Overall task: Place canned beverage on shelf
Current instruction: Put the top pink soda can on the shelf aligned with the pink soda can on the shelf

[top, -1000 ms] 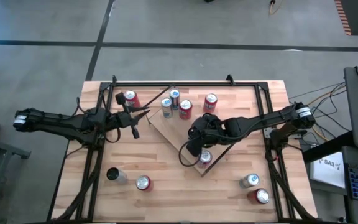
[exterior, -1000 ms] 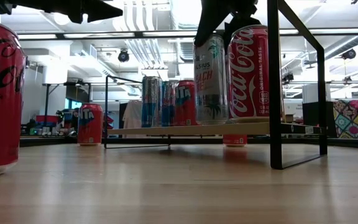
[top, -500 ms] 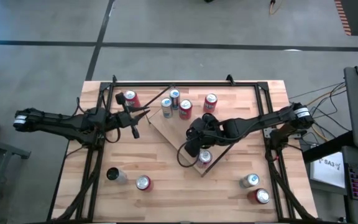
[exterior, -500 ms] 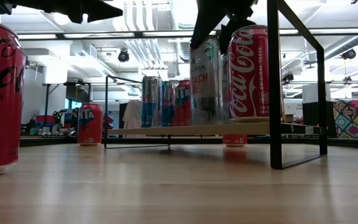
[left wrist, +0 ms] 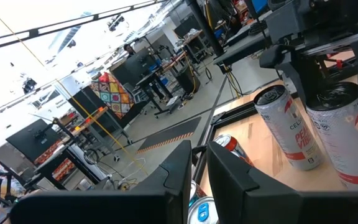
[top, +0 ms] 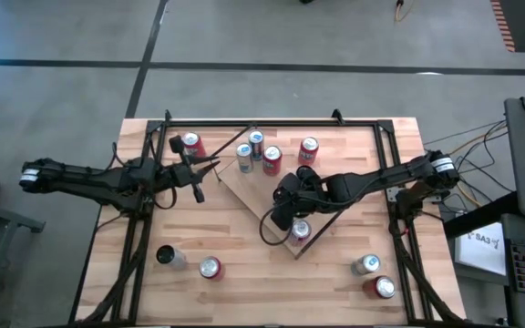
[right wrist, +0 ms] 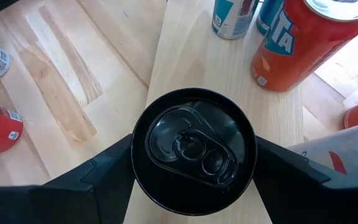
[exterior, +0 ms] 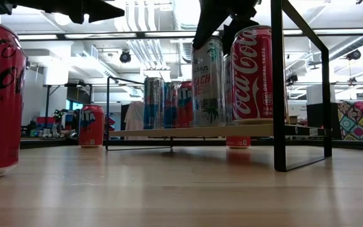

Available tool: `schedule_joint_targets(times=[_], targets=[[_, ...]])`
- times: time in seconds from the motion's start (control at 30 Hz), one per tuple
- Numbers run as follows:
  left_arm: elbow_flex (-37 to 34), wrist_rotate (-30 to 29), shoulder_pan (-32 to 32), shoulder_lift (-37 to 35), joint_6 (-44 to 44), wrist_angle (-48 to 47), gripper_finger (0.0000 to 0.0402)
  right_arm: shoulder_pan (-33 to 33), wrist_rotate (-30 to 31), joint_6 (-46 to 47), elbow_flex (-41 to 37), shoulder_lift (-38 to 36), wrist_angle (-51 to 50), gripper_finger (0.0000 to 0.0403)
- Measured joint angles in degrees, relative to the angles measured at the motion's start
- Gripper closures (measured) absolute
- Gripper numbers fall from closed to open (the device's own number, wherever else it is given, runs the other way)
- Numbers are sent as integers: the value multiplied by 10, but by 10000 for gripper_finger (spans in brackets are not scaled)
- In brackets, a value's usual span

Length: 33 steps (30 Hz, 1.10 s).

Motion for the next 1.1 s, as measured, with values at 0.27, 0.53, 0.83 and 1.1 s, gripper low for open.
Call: schedule_joint_targets(times=[0.27,0.53,0.83,1.1], targets=[[0,0,0,0,0,0,365,0,0,5,0,-1,-1,121],[0,0,0,0,0,0,365,0,-7,5,-2,-1,-4,71],[0,0,0,0,0,0,365,-1,-16,10,-2,-7,-4,50],[0,0,0,0,0,0,365,-1,-15,9,23,-11,-24,49]])
